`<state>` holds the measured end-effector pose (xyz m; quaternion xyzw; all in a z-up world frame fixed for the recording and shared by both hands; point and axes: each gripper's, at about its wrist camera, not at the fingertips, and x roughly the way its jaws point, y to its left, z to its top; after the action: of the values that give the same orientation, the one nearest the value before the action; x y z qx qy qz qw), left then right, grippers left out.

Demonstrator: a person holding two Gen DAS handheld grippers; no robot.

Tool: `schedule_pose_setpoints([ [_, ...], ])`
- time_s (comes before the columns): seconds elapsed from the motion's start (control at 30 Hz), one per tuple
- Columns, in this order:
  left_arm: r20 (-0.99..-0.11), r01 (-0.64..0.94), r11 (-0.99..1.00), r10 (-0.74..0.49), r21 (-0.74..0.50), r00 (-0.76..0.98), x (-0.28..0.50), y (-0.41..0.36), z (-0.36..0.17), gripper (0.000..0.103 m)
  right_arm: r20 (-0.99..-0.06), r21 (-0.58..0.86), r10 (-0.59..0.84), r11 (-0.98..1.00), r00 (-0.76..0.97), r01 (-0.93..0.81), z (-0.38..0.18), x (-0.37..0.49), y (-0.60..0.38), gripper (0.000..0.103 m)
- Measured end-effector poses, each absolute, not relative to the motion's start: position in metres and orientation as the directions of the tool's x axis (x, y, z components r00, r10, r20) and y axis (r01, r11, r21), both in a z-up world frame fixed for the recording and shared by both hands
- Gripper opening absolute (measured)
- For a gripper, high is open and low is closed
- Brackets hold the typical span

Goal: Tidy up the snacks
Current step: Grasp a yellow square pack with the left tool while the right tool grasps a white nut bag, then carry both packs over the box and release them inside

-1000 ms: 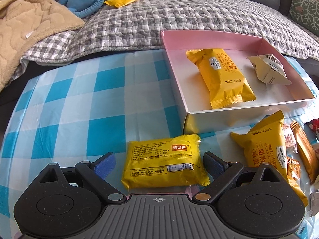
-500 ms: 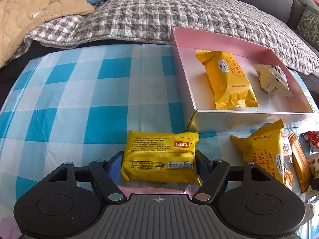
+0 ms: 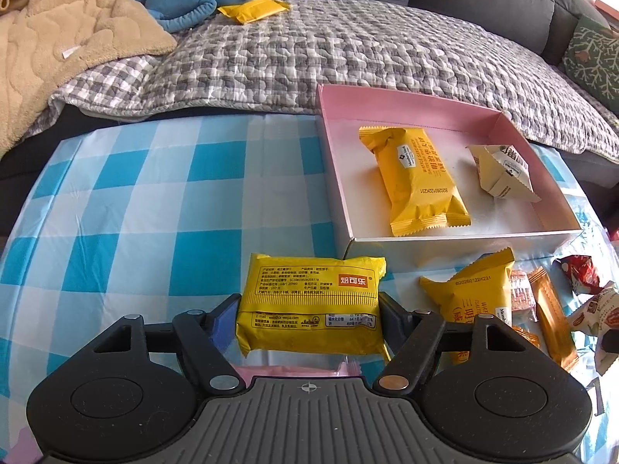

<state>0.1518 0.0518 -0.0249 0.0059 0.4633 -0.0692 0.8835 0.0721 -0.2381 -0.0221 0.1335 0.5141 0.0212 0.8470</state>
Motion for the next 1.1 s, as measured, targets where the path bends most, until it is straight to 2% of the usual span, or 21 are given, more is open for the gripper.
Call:
schedule_pose_setpoints([
  [0.07,-0.812,0.132,0.990,-0.120,-0.053,0.571,0.150,0.052,-0.020,0.072,-0.860,0.257,0.179,0.961,0.479,0.100,-0.019,0.072,-0.239,0.047],
  [0.1,-0.810,0.134,0.990,-0.121,-0.054,0.574,0.149,0.051,-0.018,0.072,-0.856,0.263,0.184,0.960,0.483,0.100,-0.017,0.072,-0.240,0.042],
  [0.27,-0.792,0.148,0.987,-0.139,-0.062,0.595,0.144,0.050,-0.006,0.072,-0.835,0.291,0.200,0.951,0.512,0.104,-0.008,0.069,-0.246,0.039],
  [0.33,-0.784,0.155,0.986,-0.147,-0.066,0.603,0.143,0.048,-0.001,0.072,-0.829,0.307,0.213,0.946,0.518,0.102,-0.005,0.069,-0.249,0.018],
  [0.37,-0.781,0.159,0.985,-0.152,-0.068,0.606,0.142,0.047,0.001,0.072,-0.824,0.324,0.227,0.941,0.519,0.102,-0.004,0.069,-0.250,0.016],
  [0.47,-0.775,0.176,0.982,-0.166,-0.073,0.609,0.139,0.043,0.005,0.072,-0.829,0.303,0.204,0.946,0.520,0.112,-0.002,0.070,-0.251,0.016],
  [0.57,-0.775,0.195,0.978,-0.175,-0.068,0.608,0.135,0.037,0.006,0.072,-0.845,0.290,0.187,0.947,0.501,0.136,-0.009,0.073,-0.251,0.031],
  [0.63,-0.773,0.205,0.976,-0.182,-0.069,0.608,0.133,0.034,0.007,0.072,-0.851,0.286,0.180,0.947,0.493,0.147,-0.013,0.076,-0.251,0.061],
  [0.7,-0.769,0.215,0.974,-0.192,-0.073,0.609,0.130,0.031,0.009,0.072,-0.853,0.277,0.167,0.948,0.495,0.157,-0.016,0.079,-0.252,0.070],
  [0.87,-0.767,0.246,0.966,-0.213,-0.074,0.605,0.126,0.023,0.011,0.072,-0.868,0.309,0.198,0.934,0.456,0.182,-0.031,0.089,-0.253,0.065],
  [0.93,-0.769,0.255,0.964,-0.216,-0.072,0.601,0.124,0.020,0.010,0.072,-0.876,0.313,0.204,0.930,0.437,0.194,-0.038,0.092,-0.253,0.053],
  [1.1,-0.773,0.267,0.961,-0.220,-0.068,0.595,0.124,0.016,0.009,0.072,-0.867,0.352,0.231,0.912,0.442,0.213,-0.042,0.091,-0.258,0.048],
])
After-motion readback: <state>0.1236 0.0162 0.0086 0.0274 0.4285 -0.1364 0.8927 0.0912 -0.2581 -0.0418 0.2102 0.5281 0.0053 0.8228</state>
